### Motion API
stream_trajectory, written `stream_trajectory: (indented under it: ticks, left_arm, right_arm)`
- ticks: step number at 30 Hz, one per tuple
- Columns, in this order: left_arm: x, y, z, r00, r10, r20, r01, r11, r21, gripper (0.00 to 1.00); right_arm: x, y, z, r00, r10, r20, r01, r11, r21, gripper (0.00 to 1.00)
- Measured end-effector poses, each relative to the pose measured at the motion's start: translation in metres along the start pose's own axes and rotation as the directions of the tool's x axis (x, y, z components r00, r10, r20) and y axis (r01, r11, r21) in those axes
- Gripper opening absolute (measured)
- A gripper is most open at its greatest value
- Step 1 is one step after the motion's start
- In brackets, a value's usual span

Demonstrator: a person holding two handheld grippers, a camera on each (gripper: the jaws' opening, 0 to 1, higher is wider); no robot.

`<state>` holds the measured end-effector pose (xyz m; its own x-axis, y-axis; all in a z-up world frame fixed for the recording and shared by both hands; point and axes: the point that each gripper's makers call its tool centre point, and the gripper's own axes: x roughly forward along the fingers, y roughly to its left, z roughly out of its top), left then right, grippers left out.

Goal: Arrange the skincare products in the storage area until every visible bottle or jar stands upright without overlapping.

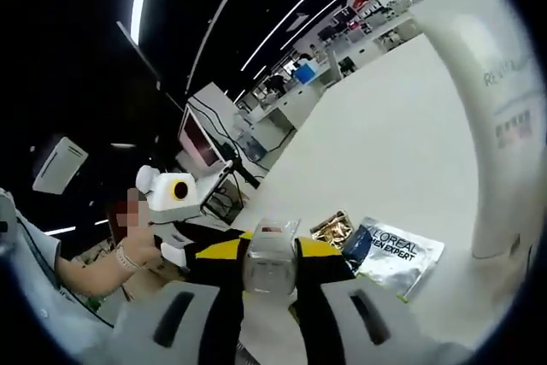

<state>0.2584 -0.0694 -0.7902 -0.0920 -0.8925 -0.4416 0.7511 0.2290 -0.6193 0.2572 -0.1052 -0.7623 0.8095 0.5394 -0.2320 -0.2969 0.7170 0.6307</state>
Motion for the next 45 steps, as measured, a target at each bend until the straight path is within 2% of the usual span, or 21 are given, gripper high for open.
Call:
stream_trajectory:
  ticks: [7, 13, 18, 19, 21, 24, 25, 27, 30, 33, 36, 45]
  left_arm:
    - [-0.004, -0.015, 0.011, 0.992, -0.095, 0.078, 0.102, 0.991, -0.085, 0.32]
    - [-0.007, -0.017, 0.028, 0.977, -0.114, 0.182, 0.151, 0.967, -0.206, 0.33]
    - [-0.004, -0.014, 0.035, 0.972, -0.090, 0.218, 0.141, 0.962, -0.233, 0.36]
    - [-0.004, -0.012, 0.042, 0.964, -0.078, 0.255, 0.148, 0.952, -0.266, 0.36]
    - [-0.004, -0.012, 0.049, 0.954, -0.078, 0.289, 0.165, 0.943, -0.290, 0.36]
    - [-0.002, -0.011, 0.052, 0.956, -0.064, 0.287, 0.149, 0.947, -0.286, 0.36]
    - [-0.001, -0.012, 0.053, 0.956, -0.059, 0.288, 0.144, 0.948, -0.285, 0.36]
    - [0.000, -0.010, 0.057, 0.954, -0.052, 0.295, 0.141, 0.946, -0.291, 0.36]
    - [0.001, -0.006, 0.061, 0.949, -0.034, 0.314, 0.135, 0.943, -0.306, 0.33]
    - [0.002, -0.006, 0.064, 0.947, -0.031, 0.321, 0.137, 0.940, -0.313, 0.32]
    - [0.003, -0.006, 0.066, 0.944, -0.024, 0.328, 0.134, 0.939, -0.316, 0.30]
    - [0.005, -0.011, 0.076, 0.933, -0.035, 0.359, 0.161, 0.931, -0.328, 0.22]
  right_arm:
    - [0.001, 0.004, 0.002, 1.000, 0.013, 0.014, -0.013, 0.999, -0.031, 0.22]
    - [0.002, 0.010, 0.005, 0.999, 0.024, 0.026, -0.022, 0.996, -0.084, 0.22]
    - [0.005, 0.016, 0.005, 1.000, 0.017, 0.023, -0.013, 0.983, -0.182, 0.23]
    - [0.006, 0.017, 0.004, 1.000, 0.014, 0.011, -0.011, 0.975, -0.224, 0.23]
    - [0.008, 0.019, 0.002, 1.000, 0.001, 0.002, 0.000, 0.961, -0.277, 0.23]
    - [0.010, 0.025, 0.000, 1.000, 0.007, -0.005, -0.008, 0.947, -0.322, 0.23]
    - [0.012, 0.027, 0.001, 1.000, 0.005, -0.008, -0.007, 0.928, -0.373, 0.23]
    - [0.012, 0.025, -0.001, 1.000, -0.019, -0.017, 0.010, 0.916, -0.402, 0.23]
    - [0.012, 0.024, -0.002, 0.999, -0.045, -0.025, 0.028, 0.880, -0.474, 0.23]
    - [0.012, 0.020, -0.001, 0.998, -0.059, -0.029, 0.036, 0.864, -0.502, 0.23]
    - [0.013, 0.016, -0.005, 0.994, -0.092, -0.051, 0.049, 0.832, -0.553, 0.23]
    - [0.015, 0.008, -0.007, 0.989, -0.129, -0.069, 0.065, 0.809, -0.584, 0.23]
